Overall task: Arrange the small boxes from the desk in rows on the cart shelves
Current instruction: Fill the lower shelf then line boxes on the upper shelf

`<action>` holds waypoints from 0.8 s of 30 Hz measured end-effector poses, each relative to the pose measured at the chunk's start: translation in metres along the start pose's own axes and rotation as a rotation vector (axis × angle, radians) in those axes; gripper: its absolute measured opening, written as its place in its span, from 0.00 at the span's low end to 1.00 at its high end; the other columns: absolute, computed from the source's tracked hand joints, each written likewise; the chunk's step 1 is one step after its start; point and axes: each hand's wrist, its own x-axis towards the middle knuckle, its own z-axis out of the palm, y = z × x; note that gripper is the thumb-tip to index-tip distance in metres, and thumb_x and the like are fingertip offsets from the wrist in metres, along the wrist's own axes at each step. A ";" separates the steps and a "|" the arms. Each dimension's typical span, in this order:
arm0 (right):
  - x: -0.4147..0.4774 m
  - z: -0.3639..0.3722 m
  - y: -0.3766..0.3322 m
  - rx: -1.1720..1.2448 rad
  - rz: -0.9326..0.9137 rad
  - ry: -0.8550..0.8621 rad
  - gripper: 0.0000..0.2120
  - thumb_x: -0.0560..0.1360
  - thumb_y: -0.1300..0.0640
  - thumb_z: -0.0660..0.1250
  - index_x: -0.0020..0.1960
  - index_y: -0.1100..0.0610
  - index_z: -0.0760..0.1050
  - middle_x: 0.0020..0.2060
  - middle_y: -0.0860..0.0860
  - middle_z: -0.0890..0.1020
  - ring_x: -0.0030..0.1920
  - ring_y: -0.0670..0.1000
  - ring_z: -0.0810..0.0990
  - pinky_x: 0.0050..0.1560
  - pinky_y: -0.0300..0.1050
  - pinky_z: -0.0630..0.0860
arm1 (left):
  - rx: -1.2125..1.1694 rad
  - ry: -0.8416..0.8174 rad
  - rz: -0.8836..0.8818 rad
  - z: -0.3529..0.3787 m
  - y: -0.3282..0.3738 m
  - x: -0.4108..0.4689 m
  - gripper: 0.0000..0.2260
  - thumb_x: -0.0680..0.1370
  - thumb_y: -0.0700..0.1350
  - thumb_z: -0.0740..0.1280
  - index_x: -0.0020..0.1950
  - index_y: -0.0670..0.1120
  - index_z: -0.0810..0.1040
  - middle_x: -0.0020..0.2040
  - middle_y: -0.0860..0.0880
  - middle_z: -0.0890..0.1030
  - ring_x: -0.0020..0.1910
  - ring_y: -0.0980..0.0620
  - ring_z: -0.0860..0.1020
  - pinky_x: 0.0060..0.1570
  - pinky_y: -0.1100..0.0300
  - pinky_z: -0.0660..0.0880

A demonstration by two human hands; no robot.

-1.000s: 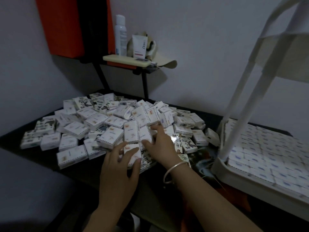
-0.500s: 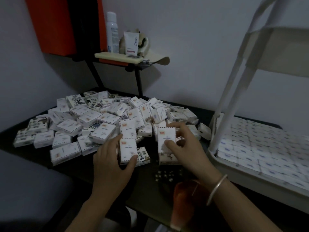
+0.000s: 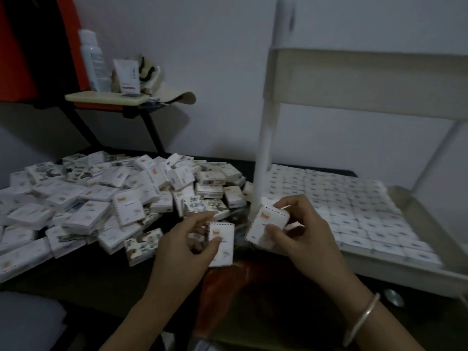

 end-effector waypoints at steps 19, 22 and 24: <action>-0.072 -0.199 0.071 -0.692 0.032 0.559 0.14 0.75 0.60 0.69 0.59 0.51 0.75 0.58 0.51 0.75 0.48 0.49 0.78 0.41 0.31 0.67 | -0.282 -0.345 0.336 0.172 0.140 0.033 0.18 0.74 0.37 0.70 0.59 0.55 0.79 0.55 0.59 0.77 0.54 0.61 0.76 0.51 0.62 0.77; -0.076 -0.203 0.080 -0.852 0.031 0.507 0.16 0.71 0.63 0.72 0.57 0.53 0.77 0.54 0.53 0.79 0.46 0.55 0.78 0.39 0.39 0.67 | -0.319 -0.362 0.349 0.192 0.149 0.039 0.17 0.74 0.36 0.70 0.59 0.52 0.79 0.55 0.59 0.79 0.53 0.61 0.77 0.49 0.62 0.78; -0.077 -0.204 0.085 -0.987 0.009 0.449 0.16 0.69 0.62 0.74 0.55 0.53 0.79 0.50 0.53 0.81 0.48 0.56 0.76 0.41 0.43 0.69 | -0.308 -0.363 0.372 0.205 0.154 0.044 0.17 0.74 0.37 0.71 0.59 0.51 0.79 0.54 0.57 0.79 0.53 0.61 0.77 0.48 0.61 0.78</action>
